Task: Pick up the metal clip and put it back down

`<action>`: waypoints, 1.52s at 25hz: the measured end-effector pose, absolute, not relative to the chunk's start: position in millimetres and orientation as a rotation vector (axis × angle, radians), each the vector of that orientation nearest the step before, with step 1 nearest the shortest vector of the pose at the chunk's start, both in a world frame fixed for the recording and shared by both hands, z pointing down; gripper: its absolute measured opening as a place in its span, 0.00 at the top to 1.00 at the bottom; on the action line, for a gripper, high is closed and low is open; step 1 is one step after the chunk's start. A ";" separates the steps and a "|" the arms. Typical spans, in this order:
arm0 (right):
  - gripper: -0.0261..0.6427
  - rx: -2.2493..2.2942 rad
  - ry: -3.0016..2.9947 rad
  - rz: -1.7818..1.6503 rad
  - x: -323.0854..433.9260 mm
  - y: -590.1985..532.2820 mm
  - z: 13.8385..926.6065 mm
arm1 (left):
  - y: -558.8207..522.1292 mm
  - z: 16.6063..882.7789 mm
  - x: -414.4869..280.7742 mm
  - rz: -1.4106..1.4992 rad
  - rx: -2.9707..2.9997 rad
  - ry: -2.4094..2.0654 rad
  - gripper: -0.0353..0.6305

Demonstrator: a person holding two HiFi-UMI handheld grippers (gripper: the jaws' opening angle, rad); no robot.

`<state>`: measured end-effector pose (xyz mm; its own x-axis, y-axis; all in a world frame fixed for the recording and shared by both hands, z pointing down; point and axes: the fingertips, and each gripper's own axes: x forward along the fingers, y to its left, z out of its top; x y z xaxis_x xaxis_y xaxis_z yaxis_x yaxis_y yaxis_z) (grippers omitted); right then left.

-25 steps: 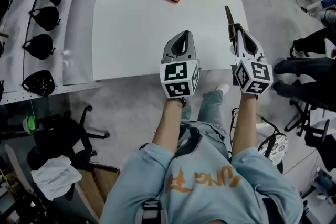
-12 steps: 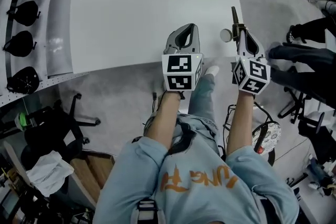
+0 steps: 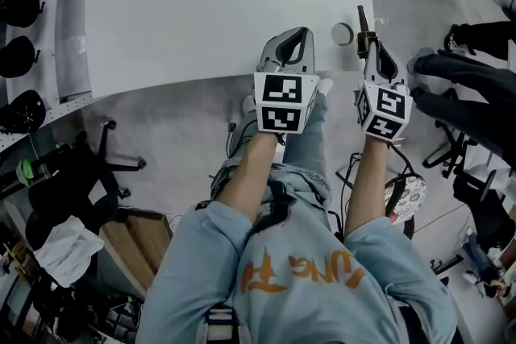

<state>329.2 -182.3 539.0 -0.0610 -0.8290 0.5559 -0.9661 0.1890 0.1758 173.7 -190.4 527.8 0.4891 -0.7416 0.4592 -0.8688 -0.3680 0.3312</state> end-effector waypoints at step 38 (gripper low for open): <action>0.79 1.497 -1.902 0.180 309.2 -151.1 597.4 | -148.2 565.8 210.5 0.312 2.179 -1.184 0.93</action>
